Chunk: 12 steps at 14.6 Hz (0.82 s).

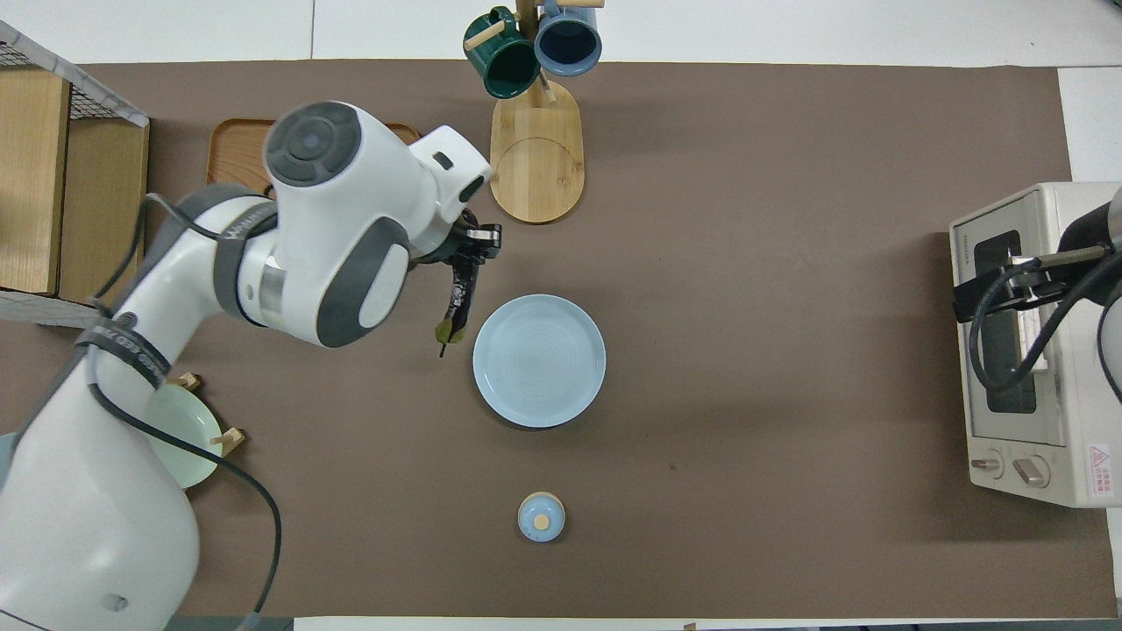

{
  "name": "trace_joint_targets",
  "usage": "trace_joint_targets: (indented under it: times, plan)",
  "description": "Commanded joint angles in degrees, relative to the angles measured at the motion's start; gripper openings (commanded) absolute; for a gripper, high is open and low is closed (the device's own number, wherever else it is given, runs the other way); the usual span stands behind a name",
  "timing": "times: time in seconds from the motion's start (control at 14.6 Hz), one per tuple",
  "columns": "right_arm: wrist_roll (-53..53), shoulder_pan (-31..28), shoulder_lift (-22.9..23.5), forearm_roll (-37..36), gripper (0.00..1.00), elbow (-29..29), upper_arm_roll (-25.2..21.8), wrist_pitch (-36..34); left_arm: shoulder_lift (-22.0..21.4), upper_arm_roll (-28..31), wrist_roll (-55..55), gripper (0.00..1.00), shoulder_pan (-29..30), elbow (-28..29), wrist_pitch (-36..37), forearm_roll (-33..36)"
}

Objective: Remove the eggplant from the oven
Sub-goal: 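Carry the eggplant with the left gripper toward the wooden tray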

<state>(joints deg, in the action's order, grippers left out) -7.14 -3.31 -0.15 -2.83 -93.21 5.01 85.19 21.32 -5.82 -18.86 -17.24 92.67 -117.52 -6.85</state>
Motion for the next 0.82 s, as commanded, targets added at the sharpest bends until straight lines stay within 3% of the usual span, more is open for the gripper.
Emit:
trace_joint_targets:
  times: [0.0,0.2,0.48,0.75]
  plan:
    - [0.3,1.5,1.6,0.0,1.00,2.6,-0.6,-1.3,2.2,-0.2,2.0,0.00,5.1,-1.8,0.0,-0.6]
    - [0.4,3.9,1.3,0.2,1.00,2.4,-3.5,-1.5,6.7,-0.2,7.3,0.00,9.4,-3.6,-3.0,3.1]
    - [1.3,4.8,-0.2,0.1,1.00,0.5,-3.9,-2.0,10.9,-0.2,10.6,0.00,12.4,-4.3,-9.3,6.3]
    - [1.8,4.7,-0.1,0.1,1.00,0.6,-4.0,-1.7,12.0,-0.2,14.5,0.00,14.4,-4.6,-13.1,6.6]
